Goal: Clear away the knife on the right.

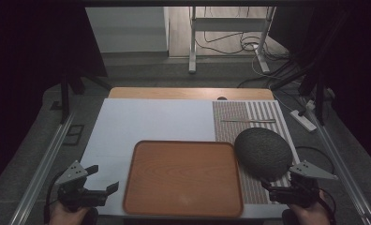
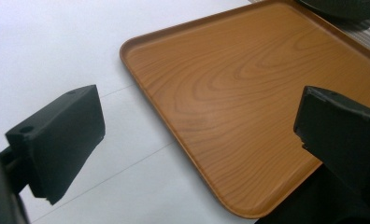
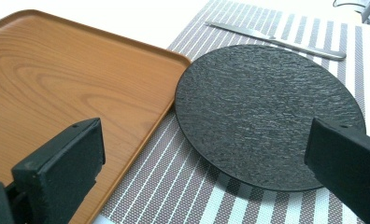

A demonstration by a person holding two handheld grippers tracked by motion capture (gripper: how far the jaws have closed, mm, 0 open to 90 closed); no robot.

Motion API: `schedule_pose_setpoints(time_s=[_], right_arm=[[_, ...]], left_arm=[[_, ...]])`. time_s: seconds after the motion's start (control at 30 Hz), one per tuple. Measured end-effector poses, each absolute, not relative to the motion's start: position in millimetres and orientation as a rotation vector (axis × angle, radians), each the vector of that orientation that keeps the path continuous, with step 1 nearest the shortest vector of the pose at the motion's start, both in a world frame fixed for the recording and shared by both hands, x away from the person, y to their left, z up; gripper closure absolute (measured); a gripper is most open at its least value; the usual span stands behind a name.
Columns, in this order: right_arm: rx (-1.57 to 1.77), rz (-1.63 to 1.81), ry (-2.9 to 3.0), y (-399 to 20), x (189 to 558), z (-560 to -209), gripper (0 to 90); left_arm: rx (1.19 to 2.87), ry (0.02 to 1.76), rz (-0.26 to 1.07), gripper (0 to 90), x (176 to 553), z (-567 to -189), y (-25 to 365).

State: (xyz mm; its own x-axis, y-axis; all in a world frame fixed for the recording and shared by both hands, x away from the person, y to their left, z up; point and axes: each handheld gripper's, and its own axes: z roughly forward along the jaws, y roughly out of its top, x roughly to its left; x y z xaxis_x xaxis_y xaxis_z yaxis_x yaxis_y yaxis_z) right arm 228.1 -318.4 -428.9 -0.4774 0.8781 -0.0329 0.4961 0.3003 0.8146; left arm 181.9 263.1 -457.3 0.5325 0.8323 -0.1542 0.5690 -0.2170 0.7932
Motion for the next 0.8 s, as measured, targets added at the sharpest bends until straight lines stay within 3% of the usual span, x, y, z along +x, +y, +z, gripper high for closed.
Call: schedule_pose_setpoints(time_s=[0.8], right_arm=[[1.200,1.002,2.157,-312.4,232.9,-430.9,0.0]], left_arm=[[1.922,1.171,0.392,2.3,181.9,-457.5,262.0]])
